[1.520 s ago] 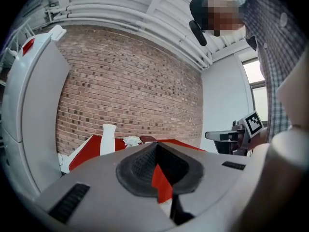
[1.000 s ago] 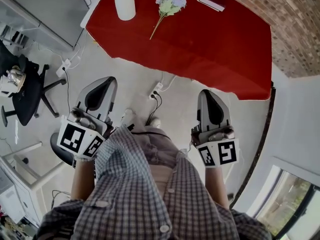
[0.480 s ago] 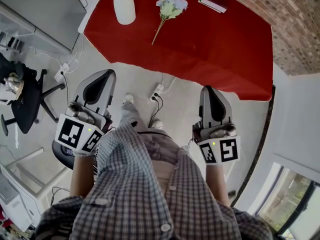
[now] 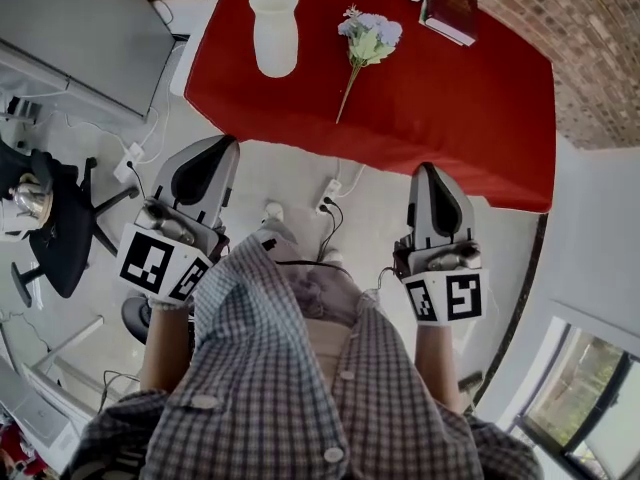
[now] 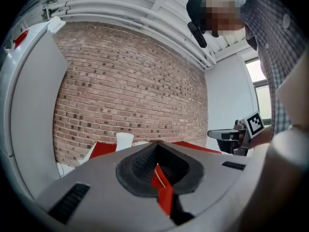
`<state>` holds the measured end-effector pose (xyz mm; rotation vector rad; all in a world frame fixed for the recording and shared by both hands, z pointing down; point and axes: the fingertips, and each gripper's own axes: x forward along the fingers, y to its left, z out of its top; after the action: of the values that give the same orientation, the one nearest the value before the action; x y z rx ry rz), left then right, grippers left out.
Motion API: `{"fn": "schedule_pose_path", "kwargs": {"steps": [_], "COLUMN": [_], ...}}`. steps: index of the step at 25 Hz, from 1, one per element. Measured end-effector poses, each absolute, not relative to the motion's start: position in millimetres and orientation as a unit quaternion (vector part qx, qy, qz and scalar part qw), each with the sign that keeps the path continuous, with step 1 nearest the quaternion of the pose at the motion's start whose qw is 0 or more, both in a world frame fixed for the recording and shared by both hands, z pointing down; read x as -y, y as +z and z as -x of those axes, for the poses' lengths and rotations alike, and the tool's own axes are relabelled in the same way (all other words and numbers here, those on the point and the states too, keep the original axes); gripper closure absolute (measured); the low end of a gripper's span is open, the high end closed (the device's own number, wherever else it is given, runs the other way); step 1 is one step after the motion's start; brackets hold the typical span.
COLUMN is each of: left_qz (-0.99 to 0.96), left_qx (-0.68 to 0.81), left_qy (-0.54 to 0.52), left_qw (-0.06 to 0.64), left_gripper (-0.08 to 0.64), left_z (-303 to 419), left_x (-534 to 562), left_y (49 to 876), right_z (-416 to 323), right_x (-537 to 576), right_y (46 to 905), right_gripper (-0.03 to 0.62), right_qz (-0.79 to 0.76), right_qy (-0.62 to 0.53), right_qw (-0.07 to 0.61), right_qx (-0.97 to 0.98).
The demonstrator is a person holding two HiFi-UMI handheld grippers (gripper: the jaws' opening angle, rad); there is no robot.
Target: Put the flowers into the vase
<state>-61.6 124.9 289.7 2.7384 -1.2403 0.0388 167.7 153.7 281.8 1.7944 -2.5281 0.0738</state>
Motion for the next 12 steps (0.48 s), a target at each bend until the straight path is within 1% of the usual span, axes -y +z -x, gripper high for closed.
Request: {"fn": "schedule_pose_path", "kwargs": {"steps": [4, 12], "left_qz": [-0.910, -0.916], "left_qx": [0.408, 0.397], "left_qy": [0.010, 0.014], "left_qw": [0.077, 0.063], "left_gripper": [0.554, 0.554], "left_z": [91.1, 135.0], "left_x": [-101.4, -74.5], "left_y": [296.5, 301.6], "right_z": [-145.8, -103.4], "right_x": [-134.7, -107.7], "right_y": [281.1, 283.1], "right_gripper": [0.586, 0.587], "right_qz": [-0.592, -0.602], "right_qy": [0.022, 0.015], "right_qw": [0.028, 0.033], "right_qx": [0.805, 0.797]}}
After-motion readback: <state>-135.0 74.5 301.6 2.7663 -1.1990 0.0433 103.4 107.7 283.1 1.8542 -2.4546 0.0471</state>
